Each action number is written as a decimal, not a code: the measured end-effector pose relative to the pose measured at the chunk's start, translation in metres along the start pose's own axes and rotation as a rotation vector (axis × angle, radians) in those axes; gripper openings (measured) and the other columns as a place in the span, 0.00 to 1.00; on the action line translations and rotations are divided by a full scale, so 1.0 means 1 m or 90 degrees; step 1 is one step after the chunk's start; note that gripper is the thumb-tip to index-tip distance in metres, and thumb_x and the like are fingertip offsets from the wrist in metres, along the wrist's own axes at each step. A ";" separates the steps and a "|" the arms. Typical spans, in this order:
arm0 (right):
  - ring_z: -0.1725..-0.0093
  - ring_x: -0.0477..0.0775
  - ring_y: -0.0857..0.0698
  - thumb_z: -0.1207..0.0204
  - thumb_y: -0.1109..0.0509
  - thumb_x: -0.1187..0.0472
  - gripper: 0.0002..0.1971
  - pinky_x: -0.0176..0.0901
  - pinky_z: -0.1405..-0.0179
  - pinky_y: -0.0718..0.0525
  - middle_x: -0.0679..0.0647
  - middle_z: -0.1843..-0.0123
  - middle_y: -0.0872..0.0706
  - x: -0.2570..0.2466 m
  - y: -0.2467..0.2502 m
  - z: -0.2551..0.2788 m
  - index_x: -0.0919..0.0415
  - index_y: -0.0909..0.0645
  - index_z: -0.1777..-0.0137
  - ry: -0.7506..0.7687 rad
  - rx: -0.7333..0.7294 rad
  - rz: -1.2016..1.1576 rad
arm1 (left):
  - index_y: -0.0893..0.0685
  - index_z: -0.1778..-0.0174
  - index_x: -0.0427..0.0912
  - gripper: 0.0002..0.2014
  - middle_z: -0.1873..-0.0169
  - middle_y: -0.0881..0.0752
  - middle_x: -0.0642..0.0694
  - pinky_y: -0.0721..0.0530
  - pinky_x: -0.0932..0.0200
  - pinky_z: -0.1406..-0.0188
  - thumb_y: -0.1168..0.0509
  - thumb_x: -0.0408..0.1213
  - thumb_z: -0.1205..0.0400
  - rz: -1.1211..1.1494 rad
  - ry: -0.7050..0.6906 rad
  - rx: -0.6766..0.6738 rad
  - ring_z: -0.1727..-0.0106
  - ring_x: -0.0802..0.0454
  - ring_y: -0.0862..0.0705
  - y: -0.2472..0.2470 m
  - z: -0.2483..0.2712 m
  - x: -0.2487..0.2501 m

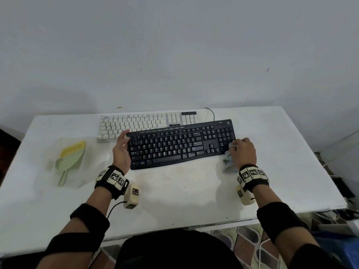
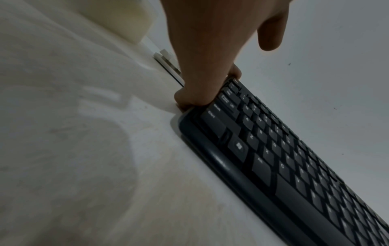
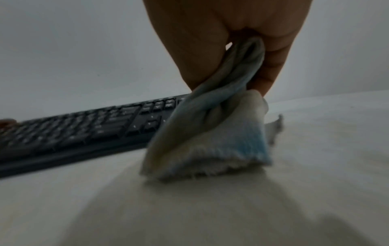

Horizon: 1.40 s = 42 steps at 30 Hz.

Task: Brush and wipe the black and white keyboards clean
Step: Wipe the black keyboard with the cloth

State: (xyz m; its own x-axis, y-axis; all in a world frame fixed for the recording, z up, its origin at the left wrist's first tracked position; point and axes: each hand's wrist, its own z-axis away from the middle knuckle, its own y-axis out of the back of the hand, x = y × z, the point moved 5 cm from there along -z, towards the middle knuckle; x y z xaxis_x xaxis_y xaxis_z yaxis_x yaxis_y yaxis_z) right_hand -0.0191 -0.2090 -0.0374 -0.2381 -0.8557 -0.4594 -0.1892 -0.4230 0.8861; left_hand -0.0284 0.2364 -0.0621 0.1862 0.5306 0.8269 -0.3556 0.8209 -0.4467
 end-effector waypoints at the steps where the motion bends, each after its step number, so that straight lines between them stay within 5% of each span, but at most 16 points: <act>1: 0.48 0.64 0.17 0.20 0.32 0.62 0.10 0.46 0.56 0.23 0.60 0.46 0.19 0.000 0.002 -0.002 0.63 0.10 0.47 -0.021 0.003 0.004 | 0.17 0.34 0.53 0.16 0.43 0.15 0.47 0.17 0.49 0.41 0.37 0.38 0.17 -0.001 0.001 0.001 0.43 0.50 0.17 0.000 0.000 -0.001; 4: 0.49 0.64 0.16 0.20 0.29 0.61 0.08 0.45 0.54 0.23 0.60 0.46 0.17 -0.015 0.004 -0.002 0.62 0.10 0.48 -0.019 0.018 -0.028 | 0.17 0.34 0.53 0.15 0.44 0.15 0.47 0.17 0.48 0.40 0.37 0.38 0.16 0.002 0.001 -0.003 0.43 0.49 0.17 0.001 -0.001 -0.001; 9: 0.52 0.58 0.17 0.21 0.27 0.60 0.05 0.48 0.52 0.19 0.55 0.48 0.17 -0.038 -0.010 0.009 0.59 0.10 0.50 0.139 -0.049 0.012 | 0.18 0.33 0.52 0.15 0.43 0.16 0.47 0.17 0.50 0.43 0.39 0.36 0.14 0.005 0.004 -0.004 0.43 0.50 0.17 0.002 -0.003 -0.001; 13: 0.49 0.65 0.16 0.19 0.31 0.61 0.09 0.46 0.53 0.22 0.61 0.45 0.18 -0.008 0.003 0.003 0.63 0.11 0.46 -0.032 -0.011 0.026 | 0.17 0.34 0.52 0.14 0.44 0.15 0.48 0.17 0.52 0.45 0.40 0.36 0.13 0.009 -0.003 -0.005 0.45 0.52 0.16 0.001 -0.003 -0.001; 15: 0.49 0.64 0.16 0.19 0.30 0.61 0.10 0.44 0.54 0.25 0.62 0.45 0.17 -0.010 0.006 0.003 0.64 0.10 0.46 -0.044 -0.012 0.016 | 0.17 0.33 0.52 0.14 0.43 0.15 0.48 0.17 0.51 0.44 0.39 0.38 0.14 0.007 0.000 -0.004 0.44 0.52 0.16 0.001 -0.003 -0.001; 20: 0.51 0.51 0.22 0.18 0.29 0.59 0.08 0.43 0.48 0.23 0.54 0.45 0.18 -0.079 -0.015 0.026 0.60 0.12 0.46 0.106 -0.036 -0.024 | 0.14 0.36 0.54 0.20 0.35 0.17 0.45 0.23 0.43 0.28 0.32 0.44 0.25 0.004 0.000 -0.009 0.35 0.47 0.20 0.003 -0.003 -0.001; 26: 0.42 0.48 0.21 0.19 0.29 0.56 0.11 0.44 0.34 0.19 0.51 0.39 0.18 -0.186 -0.083 0.086 0.57 0.17 0.39 0.334 -0.178 -0.074 | 0.14 0.36 0.54 0.19 0.34 0.17 0.44 0.21 0.45 0.30 0.32 0.44 0.24 0.010 -0.003 -0.012 0.35 0.47 0.20 0.002 -0.002 0.001; 29: 0.42 0.54 0.20 0.19 0.28 0.58 0.11 0.51 0.41 0.14 0.54 0.41 0.18 -0.233 -0.115 0.125 0.60 0.17 0.40 0.497 -0.223 -0.037 | 0.14 0.37 0.51 0.15 0.41 0.15 0.43 0.18 0.45 0.39 0.35 0.42 0.19 0.027 -0.004 -0.014 0.39 0.44 0.19 0.003 -0.003 0.001; 33: 0.46 0.61 0.21 0.20 0.27 0.61 0.09 0.55 0.61 0.16 0.59 0.47 0.18 -0.269 -0.140 0.154 0.65 0.13 0.45 0.620 -0.241 0.026 | 0.16 0.35 0.47 0.14 0.40 0.16 0.37 0.17 0.41 0.38 0.36 0.41 0.16 0.056 0.009 -0.008 0.39 0.41 0.19 0.005 -0.006 0.002; 36: 0.47 0.59 0.19 0.22 0.26 0.61 0.08 0.51 0.63 0.17 0.58 0.50 0.17 -0.270 -0.141 0.156 0.63 0.10 0.47 0.621 -0.209 0.056 | 0.15 0.35 0.48 0.14 0.42 0.16 0.37 0.17 0.40 0.38 0.35 0.43 0.16 0.057 0.017 0.000 0.39 0.40 0.19 0.007 -0.008 0.000; 42: 0.41 0.61 0.21 0.16 0.34 0.60 0.11 0.54 0.49 0.19 0.60 0.44 0.19 -0.237 -0.127 0.139 0.67 0.17 0.44 0.459 -0.235 0.030 | 0.14 0.37 0.51 0.16 0.38 0.17 0.41 0.22 0.39 0.30 0.34 0.43 0.21 0.026 0.012 -0.006 0.37 0.44 0.20 0.004 -0.005 0.001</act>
State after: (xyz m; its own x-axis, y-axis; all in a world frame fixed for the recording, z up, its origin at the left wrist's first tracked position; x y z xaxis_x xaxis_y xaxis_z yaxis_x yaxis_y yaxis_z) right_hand -0.0708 0.0893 -0.0495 0.4585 -0.8034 -0.3800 0.1628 -0.3444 0.9246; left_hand -0.0253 0.2408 -0.0647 0.1897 0.5674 0.8013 -0.3540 0.8008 -0.4832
